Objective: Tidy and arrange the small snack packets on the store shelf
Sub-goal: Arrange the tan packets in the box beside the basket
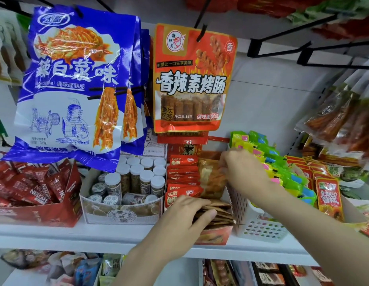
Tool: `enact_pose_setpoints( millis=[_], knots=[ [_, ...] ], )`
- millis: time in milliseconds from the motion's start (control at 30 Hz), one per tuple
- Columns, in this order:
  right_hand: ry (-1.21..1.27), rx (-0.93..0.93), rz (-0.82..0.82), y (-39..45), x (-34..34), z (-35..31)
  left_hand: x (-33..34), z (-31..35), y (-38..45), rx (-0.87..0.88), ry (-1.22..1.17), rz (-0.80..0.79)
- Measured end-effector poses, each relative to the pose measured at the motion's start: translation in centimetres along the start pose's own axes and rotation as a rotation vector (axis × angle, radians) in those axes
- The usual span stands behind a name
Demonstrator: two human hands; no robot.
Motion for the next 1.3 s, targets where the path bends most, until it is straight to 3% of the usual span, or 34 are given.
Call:
enact_pose_setpoints(
  millis=[133,233,300,433,567,700,800,900,1033,1167,1300],
  knots=[
    [0.231,0.066,0.162,-0.5,-6.9,2.2,-0.7,-0.2,-0.3,-0.057,-0.094,0.067],
    [0.467,0.100,0.184,-1.2,-10.3,3.5,-3.4,-0.8,-0.5,-0.148,-0.350,0.335],
    [0.704,0.148,0.136,-1.6,-10.5,4.2,-4.2,-1.2,-0.6,-0.214,-0.582,0.413],
    [0.932,0.219,0.029,-2.2,-9.3,4.4,-3.2,-0.1,-0.2,-0.197,-0.846,0.267],
    [1.040,0.249,-0.022,-2.4,-8.5,4.5,-3.7,0.2,-0.4,-0.177,-0.947,0.318],
    [1.082,0.234,-0.051,-2.3,-8.2,4.6,-3.8,0.5,-0.3,-0.176,-0.995,0.260],
    [1.153,0.178,-0.088,-2.3,-7.8,4.2,-2.7,1.6,0.1,-0.175,-1.330,0.067],
    [1.379,0.060,-0.184,-2.8,-7.0,2.3,-1.8,3.2,0.0,-0.225,-1.662,-0.134],
    [1.498,-0.035,-0.192,-3.0,-6.2,0.8,-1.5,4.1,0.0,-0.173,-1.674,-0.171],
    [1.663,0.137,-0.315,-3.3,-5.2,1.6,-2.7,0.9,0.2,-0.289,-1.346,0.145],
    [1.483,0.144,-0.319,-3.7,-4.4,1.8,-4.0,-0.1,-0.2,-0.269,-1.073,0.321]
  ],
)
Point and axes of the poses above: each hand's wrist, its own y-axis towards the middle knuckle, its own x-axis out of the palm, z = x × y, the point moved 8 cm from there along y, towards the middle knuckle, and after that the axes turned 6 degrees about y, right-handed, at the moved point
